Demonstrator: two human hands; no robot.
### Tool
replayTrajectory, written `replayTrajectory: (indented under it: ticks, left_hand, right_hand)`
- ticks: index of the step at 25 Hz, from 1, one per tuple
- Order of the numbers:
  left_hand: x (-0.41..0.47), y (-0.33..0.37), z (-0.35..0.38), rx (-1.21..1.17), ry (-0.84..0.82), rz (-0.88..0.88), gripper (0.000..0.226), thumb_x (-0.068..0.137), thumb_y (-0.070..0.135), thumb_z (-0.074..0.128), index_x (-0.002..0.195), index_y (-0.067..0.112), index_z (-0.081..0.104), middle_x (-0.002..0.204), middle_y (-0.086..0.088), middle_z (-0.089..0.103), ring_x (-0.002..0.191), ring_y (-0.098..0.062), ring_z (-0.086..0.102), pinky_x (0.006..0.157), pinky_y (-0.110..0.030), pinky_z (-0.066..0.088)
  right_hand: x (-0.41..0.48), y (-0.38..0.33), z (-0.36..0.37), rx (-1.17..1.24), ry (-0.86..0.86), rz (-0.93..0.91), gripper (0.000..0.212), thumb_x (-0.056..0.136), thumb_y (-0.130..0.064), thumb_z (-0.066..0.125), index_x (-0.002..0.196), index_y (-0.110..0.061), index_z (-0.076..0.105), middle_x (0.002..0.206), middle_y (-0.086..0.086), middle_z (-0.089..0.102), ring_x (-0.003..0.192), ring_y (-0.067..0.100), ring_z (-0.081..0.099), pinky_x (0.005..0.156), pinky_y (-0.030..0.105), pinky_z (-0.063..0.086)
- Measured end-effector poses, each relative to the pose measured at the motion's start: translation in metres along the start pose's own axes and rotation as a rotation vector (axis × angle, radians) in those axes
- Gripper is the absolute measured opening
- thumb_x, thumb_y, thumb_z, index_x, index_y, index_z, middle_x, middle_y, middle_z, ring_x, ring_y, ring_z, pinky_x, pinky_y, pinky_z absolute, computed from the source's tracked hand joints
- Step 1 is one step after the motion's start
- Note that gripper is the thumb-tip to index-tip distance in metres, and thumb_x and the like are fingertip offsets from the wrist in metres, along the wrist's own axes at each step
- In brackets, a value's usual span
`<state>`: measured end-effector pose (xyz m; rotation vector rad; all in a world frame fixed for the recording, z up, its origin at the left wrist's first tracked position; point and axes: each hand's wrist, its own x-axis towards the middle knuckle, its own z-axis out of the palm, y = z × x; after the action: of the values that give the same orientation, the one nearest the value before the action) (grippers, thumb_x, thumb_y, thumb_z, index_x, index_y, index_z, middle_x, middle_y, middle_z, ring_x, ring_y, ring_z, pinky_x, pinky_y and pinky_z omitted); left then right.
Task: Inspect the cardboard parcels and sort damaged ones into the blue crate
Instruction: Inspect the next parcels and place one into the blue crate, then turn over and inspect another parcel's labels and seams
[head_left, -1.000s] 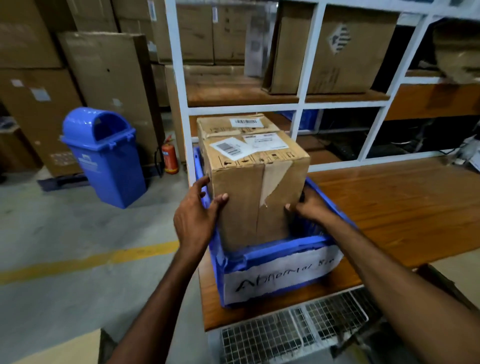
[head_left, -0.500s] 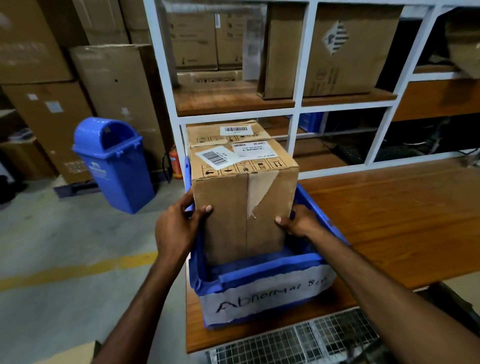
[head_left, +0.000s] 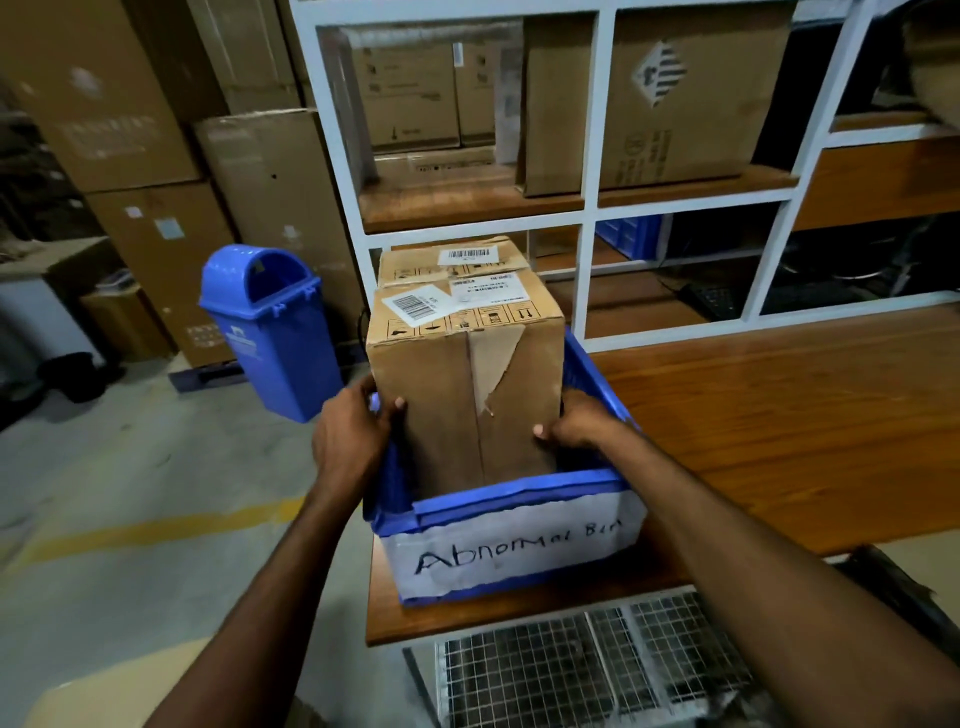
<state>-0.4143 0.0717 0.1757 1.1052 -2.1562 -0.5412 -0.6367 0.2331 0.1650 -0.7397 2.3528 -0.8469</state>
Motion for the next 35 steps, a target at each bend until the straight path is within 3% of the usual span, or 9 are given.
replayTrajectory:
  ticks: [5, 11, 14, 16, 18, 21, 28, 32, 35]
  left_hand:
    - [-0.010, 0.038, -0.017, 0.126, 0.161, 0.289, 0.085, 0.100, 0.053, 0.059, 0.166, 0.023, 0.016, 0.170, -0.006, 0.025, 0.155, -0.028, 0.026, 0.119, -0.048, 0.031]
    - [0.004, 0.048, -0.014, 0.515, -0.131, 0.323, 0.080, 0.104, 0.046, 0.052, 0.166, 0.017, 0.010, 0.174, -0.007, 0.011, 0.160, -0.031, 0.007, 0.127, -0.050, 0.016]
    - [-0.002, 0.048, -0.019, 0.468, -0.111, 0.313, 0.080, 0.104, 0.047, 0.051, 0.166, 0.018, 0.009, 0.174, -0.007, 0.011, 0.160, -0.030, 0.006, 0.127, -0.048, 0.014]
    - [-0.013, 0.042, -0.024, 0.424, -0.025, 0.354, 0.074, 0.105, 0.043, 0.052, 0.165, 0.016, 0.018, 0.172, -0.007, 0.018, 0.160, -0.029, 0.010, 0.126, -0.047, 0.017]
    - [-0.028, 0.030, -0.030, 0.367, 0.100, 0.404, 0.066, 0.102, 0.031, 0.056, 0.161, 0.014, 0.032, 0.168, -0.009, 0.031, 0.158, -0.029, 0.020, 0.124, -0.046, 0.023]
    - [-0.062, 0.005, -0.041, 0.185, 0.279, 0.430, 0.059, 0.097, 0.021, 0.060, 0.154, 0.013, 0.046, 0.161, -0.008, 0.043, 0.153, -0.029, 0.033, 0.123, -0.048, 0.030]
    - [-0.134, -0.199, -0.095, -0.083, 0.404, -0.068, 0.045, 0.102, 0.029, 0.062, 0.144, 0.018, 0.052, 0.147, -0.002, 0.053, 0.136, -0.022, 0.052, 0.107, -0.041, 0.044]
    - [-0.175, -0.349, -0.103, -0.347, 0.399, -0.650, 0.043, 0.105, 0.031, 0.058, 0.146, 0.021, 0.048, 0.150, -0.004, 0.042, 0.135, -0.026, 0.050, 0.108, -0.041, 0.045]
    - [-0.192, -0.431, -0.099, -0.507, 0.538, -1.172, 0.052, 0.103, 0.026, 0.059, 0.149, 0.008, 0.042, 0.155, -0.016, 0.034, 0.136, -0.036, 0.049, 0.108, -0.039, 0.045]
  right_hand:
    - [-0.030, -0.029, -0.018, 0.094, 0.443, -0.338, 0.122, 0.084, -0.040, 0.083, 0.163, -0.033, -0.010, 0.172, 0.009, 0.008, 0.157, 0.030, 0.012, 0.124, 0.048, 0.020]
    - [-0.039, -0.052, -0.020, -0.280, 0.278, -0.412, 0.103, 0.094, -0.035, 0.073, 0.165, -0.030, 0.000, 0.169, 0.005, -0.025, 0.159, 0.032, -0.007, 0.126, 0.051, 0.018]
    - [-0.049, -0.050, -0.018, -0.274, 0.419, -0.483, 0.094, 0.094, -0.035, 0.072, 0.165, -0.030, 0.011, 0.173, 0.006, -0.010, 0.159, 0.031, -0.004, 0.127, 0.051, 0.015]
    - [-0.066, -0.053, -0.004, -0.224, 0.580, -0.610, 0.075, 0.092, -0.031, 0.073, 0.157, -0.024, 0.037, 0.170, 0.008, 0.016, 0.156, 0.031, 0.015, 0.125, 0.048, 0.022]
    - [-0.084, -0.062, 0.022, -0.173, 0.675, -0.759, 0.050, 0.090, -0.025, 0.075, 0.138, -0.018, 0.060, 0.154, 0.007, 0.046, 0.142, 0.027, 0.040, 0.117, 0.045, 0.038]
    - [-0.114, -0.072, 0.064, -0.116, 0.676, -0.869, 0.035, 0.091, -0.023, 0.072, 0.125, -0.018, 0.067, 0.133, 0.001, 0.063, 0.124, 0.021, 0.054, 0.105, 0.035, 0.046]
    - [-0.160, -0.129, 0.266, 0.058, 0.287, -1.021, 0.034, 0.094, -0.019, 0.066, 0.128, -0.015, 0.064, 0.121, 0.000, 0.067, 0.107, 0.018, 0.065, 0.088, 0.033, 0.055]
    - [-0.143, -0.143, 0.411, -0.107, -0.112, -0.778, 0.045, 0.095, -0.025, 0.066, 0.138, -0.024, 0.056, 0.135, -0.003, 0.060, 0.121, 0.016, 0.060, 0.098, 0.034, 0.051]
    - [-0.105, -0.149, 0.516, -0.366, -0.357, -0.639, 0.063, 0.098, -0.032, 0.064, 0.154, -0.019, 0.039, 0.160, 0.007, 0.038, 0.147, 0.027, 0.035, 0.117, 0.037, 0.033]
